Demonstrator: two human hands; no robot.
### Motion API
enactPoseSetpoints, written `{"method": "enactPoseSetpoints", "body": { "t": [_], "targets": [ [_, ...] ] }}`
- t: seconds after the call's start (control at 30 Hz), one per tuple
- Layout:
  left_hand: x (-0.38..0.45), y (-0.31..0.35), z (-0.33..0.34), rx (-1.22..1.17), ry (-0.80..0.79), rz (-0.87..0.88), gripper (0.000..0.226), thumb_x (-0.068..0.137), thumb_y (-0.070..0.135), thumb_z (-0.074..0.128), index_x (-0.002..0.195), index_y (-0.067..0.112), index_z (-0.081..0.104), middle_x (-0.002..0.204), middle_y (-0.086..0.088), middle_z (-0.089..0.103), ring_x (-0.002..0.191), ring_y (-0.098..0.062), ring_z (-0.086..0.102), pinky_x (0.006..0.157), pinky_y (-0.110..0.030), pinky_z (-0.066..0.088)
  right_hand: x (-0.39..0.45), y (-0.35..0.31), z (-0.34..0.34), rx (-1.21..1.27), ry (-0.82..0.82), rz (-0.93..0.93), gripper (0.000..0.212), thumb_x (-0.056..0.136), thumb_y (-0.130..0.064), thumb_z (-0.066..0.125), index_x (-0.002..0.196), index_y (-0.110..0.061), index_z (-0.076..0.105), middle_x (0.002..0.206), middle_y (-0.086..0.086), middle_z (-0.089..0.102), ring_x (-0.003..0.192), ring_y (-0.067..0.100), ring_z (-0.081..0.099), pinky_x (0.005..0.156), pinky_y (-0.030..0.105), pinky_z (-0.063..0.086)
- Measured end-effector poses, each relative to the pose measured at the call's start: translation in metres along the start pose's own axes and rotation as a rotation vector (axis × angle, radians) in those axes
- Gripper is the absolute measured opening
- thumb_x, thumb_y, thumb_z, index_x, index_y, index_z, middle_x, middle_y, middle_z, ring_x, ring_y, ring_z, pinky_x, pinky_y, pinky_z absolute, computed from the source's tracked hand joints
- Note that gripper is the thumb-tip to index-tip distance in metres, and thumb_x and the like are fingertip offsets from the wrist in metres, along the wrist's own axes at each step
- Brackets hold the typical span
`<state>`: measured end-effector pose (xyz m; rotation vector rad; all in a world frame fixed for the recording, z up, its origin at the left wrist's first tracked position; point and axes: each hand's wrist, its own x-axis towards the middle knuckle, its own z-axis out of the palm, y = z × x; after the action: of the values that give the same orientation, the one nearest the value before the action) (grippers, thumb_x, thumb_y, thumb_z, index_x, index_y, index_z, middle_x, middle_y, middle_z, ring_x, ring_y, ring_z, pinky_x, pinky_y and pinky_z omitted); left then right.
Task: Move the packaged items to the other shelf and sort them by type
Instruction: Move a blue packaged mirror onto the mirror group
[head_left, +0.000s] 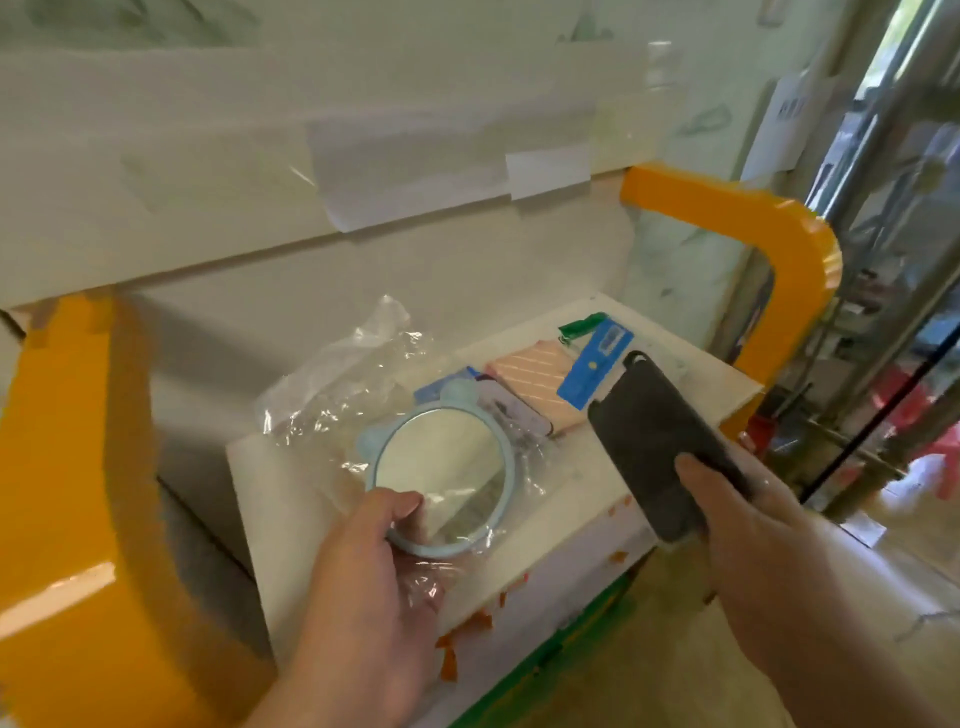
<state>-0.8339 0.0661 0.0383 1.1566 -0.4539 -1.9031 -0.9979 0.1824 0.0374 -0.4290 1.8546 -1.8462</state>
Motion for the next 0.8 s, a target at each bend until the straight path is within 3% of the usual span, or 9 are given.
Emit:
{"method": "enactPoseSetpoints", "body": {
  "t": [0.07, 0.13, 0.2, 0.3, 0.4, 0.5, 0.57, 0.7, 0.8],
  "targets": [
    [0.008, 0.0, 0.004, 0.024, 0.05, -0.024, 0.011, 0.088, 0.005, 0.055, 0.078, 0.009, 0.055, 0.069, -0.006, 0.052, 0.035, -0.014, 0.053, 0.05, -0.03, 0.049, 0.029, 0.004, 0.014, -0.273, -0.057, -0.119, 0.021, 0.101, -0.019, 0.049, 0.108, -0.029, 0.067, 0.085, -0.004, 0.068, 0.081, 0.008, 0.061, 0.069, 0.021, 0.051],
    [0.011, 0.002, 0.009, 0.045, 0.072, -0.077, 0.006, 0.089, 0.006, 0.053, 0.083, 0.006, 0.055, 0.07, -0.009, 0.048, 0.029, -0.019, 0.047, 0.03, -0.022, 0.041, 0.06, 0.013, 0.021, -0.605, -0.167, -0.383, 0.035, 0.101, -0.022, 0.048, 0.136, -0.024, 0.053, 0.121, -0.01, 0.06, 0.104, -0.005, 0.053, 0.084, 0.003, 0.043],
    [0.016, 0.004, 0.012, 0.035, 0.082, -0.088, 0.004, 0.089, 0.005, 0.052, 0.086, 0.005, 0.055, 0.07, -0.008, 0.046, 0.037, -0.023, 0.046, 0.024, -0.022, 0.036, 0.091, 0.021, 0.032, -0.977, -0.223, -0.634, 0.049, 0.098, -0.023, 0.052, 0.146, -0.021, 0.042, 0.141, -0.006, 0.047, 0.128, 0.005, 0.042, 0.104, 0.016, 0.035],
    [0.025, 0.006, 0.014, 0.01, 0.146, -0.053, 0.004, 0.089, 0.005, 0.053, 0.089, 0.008, 0.054, 0.069, -0.006, 0.048, 0.037, -0.022, 0.05, 0.026, -0.022, 0.038, 0.129, 0.028, 0.059, -1.305, -0.372, -0.805, 0.059, 0.086, -0.022, 0.067, 0.141, -0.016, 0.044, 0.14, 0.004, 0.051, 0.128, 0.024, 0.05, 0.104, 0.037, 0.042],
    [0.029, 0.008, 0.014, -0.044, 0.189, -0.02, 0.014, 0.088, 0.005, 0.053, 0.076, 0.011, 0.053, 0.063, -0.003, 0.052, 0.031, -0.016, 0.055, 0.031, -0.02, 0.041, 0.145, 0.042, 0.078, -1.445, -0.601, -0.875, 0.055, 0.091, -0.047, 0.05, 0.138, -0.02, 0.042, 0.139, 0.001, 0.046, 0.127, 0.023, 0.047, 0.107, 0.036, 0.038],
    [0.035, 0.01, 0.013, -0.059, 0.26, 0.011, 0.016, 0.085, 0.007, 0.058, 0.07, 0.012, 0.057, 0.057, -0.001, 0.057, 0.041, -0.015, 0.054, 0.039, -0.023, 0.046, 0.155, 0.059, 0.083, -1.436, -0.834, -0.887, 0.083, 0.088, -0.074, 0.025, 0.15, -0.019, 0.029, 0.153, -0.002, 0.03, 0.143, 0.019, 0.025, 0.118, 0.034, 0.013],
    [0.037, 0.014, 0.014, -0.029, 0.272, 0.048, 0.011, 0.085, 0.007, 0.06, 0.075, 0.012, 0.06, 0.057, 0.001, 0.059, 0.046, -0.013, 0.053, 0.048, -0.025, 0.045, 0.157, 0.064, 0.083, -1.423, -0.869, -0.922, 0.089, 0.087, -0.079, 0.023, 0.153, -0.02, 0.024, 0.158, -0.003, 0.025, 0.147, 0.017, 0.016, 0.116, 0.032, 0.0],
    [0.043, 0.018, 0.014, 0.019, 0.297, 0.123, 0.005, 0.089, 0.007, 0.057, 0.088, 0.01, 0.061, 0.066, 0.0, 0.057, 0.055, -0.011, 0.053, 0.043, -0.028, 0.048, 0.168, 0.069, 0.085, -1.388, -0.884, -0.923, 0.095, 0.085, -0.082, 0.024, 0.155, -0.019, 0.024, 0.161, -0.002, 0.023, 0.15, 0.017, 0.012, 0.116, 0.033, -0.001],
    [0.051, 0.016, 0.009, 0.077, 0.295, 0.127, 0.009, 0.092, 0.009, 0.057, 0.095, 0.007, 0.065, 0.075, -0.003, 0.059, 0.07, -0.017, 0.056, 0.066, -0.037, 0.05, 0.177, 0.071, 0.09, -1.328, -0.94, -0.93, 0.099, 0.082, -0.085, 0.024, 0.157, -0.02, 0.012, 0.165, -0.004, 0.009, 0.151, 0.015, 0.001, 0.116, 0.032, -0.003]
  ]
}}
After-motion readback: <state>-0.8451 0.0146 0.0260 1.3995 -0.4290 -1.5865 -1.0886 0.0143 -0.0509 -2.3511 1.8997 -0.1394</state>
